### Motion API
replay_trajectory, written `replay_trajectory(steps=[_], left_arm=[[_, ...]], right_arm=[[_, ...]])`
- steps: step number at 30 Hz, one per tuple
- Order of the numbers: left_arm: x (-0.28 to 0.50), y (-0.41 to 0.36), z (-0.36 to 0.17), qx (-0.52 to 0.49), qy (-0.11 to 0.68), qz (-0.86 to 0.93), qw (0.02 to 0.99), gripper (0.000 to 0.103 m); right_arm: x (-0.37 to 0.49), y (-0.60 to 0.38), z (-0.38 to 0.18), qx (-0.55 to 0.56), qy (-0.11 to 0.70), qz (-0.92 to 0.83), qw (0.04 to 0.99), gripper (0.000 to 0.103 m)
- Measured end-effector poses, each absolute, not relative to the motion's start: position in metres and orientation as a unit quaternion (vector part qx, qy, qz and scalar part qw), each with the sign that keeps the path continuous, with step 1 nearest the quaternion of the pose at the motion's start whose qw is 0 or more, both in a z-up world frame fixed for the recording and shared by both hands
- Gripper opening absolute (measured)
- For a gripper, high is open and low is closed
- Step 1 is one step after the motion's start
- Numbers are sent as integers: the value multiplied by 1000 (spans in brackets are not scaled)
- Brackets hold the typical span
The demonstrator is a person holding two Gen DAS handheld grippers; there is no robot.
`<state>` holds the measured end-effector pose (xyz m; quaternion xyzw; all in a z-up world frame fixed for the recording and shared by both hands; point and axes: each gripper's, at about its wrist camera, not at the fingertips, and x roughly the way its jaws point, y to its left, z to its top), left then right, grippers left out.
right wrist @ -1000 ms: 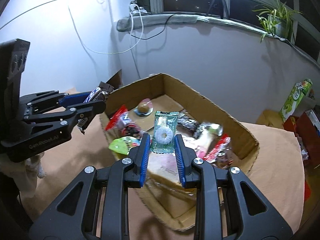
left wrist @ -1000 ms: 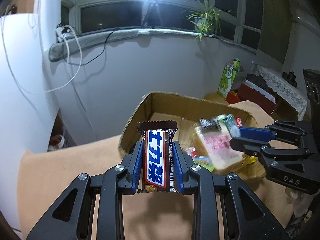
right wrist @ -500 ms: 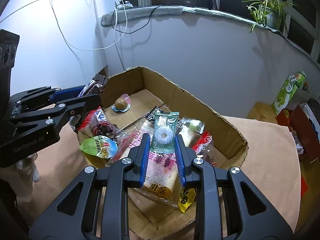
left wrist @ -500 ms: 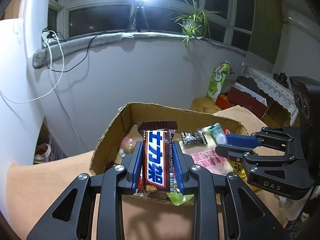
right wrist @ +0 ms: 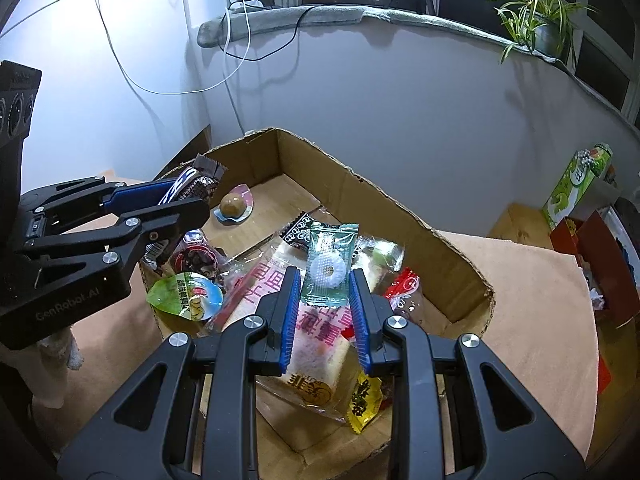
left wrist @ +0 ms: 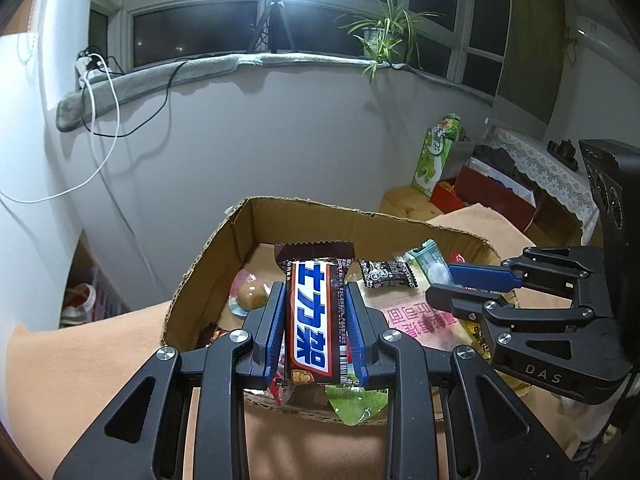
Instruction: Organize snacks
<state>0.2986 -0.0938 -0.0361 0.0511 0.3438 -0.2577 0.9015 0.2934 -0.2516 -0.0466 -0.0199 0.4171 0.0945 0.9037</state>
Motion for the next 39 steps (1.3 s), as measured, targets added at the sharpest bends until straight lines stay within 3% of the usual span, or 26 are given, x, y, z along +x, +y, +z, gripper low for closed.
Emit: replay_trajectory(steps=[6, 8, 9, 12, 28, 35, 36, 39], left_arm=[[296, -97, -35, 57, 344, -257, 901, 27], [295, -97, -34, 59, 342, -257, 902, 32], [294, -97, -34, 59, 342, -255, 902, 34], [294, -95, -33, 55, 341, -252, 904, 39], [292, -88, -28, 51, 340, -243, 907, 39], [282, -85, -21, 50, 336, -241, 909, 46], [280, -84, -19, 49, 335, -241, 910, 46], [274, -81, -18, 46, 334, -241, 910, 48]], right_arm=[[293, -255, -48, -18, 420, 92, 903, 28], [293, -254, -48, -18, 421, 91, 902, 30], [293, -254, -48, -20, 420, 89, 903, 34], [292, -253, -46, -24, 416, 83, 905, 59], [282, -250, -42, -32, 411, 74, 908, 61], [269, -247, -33, -43, 403, 66, 912, 62], [267, -246, -32, -46, 402, 65, 912, 63], [258, -245, -27, -49, 393, 60, 916, 81]])
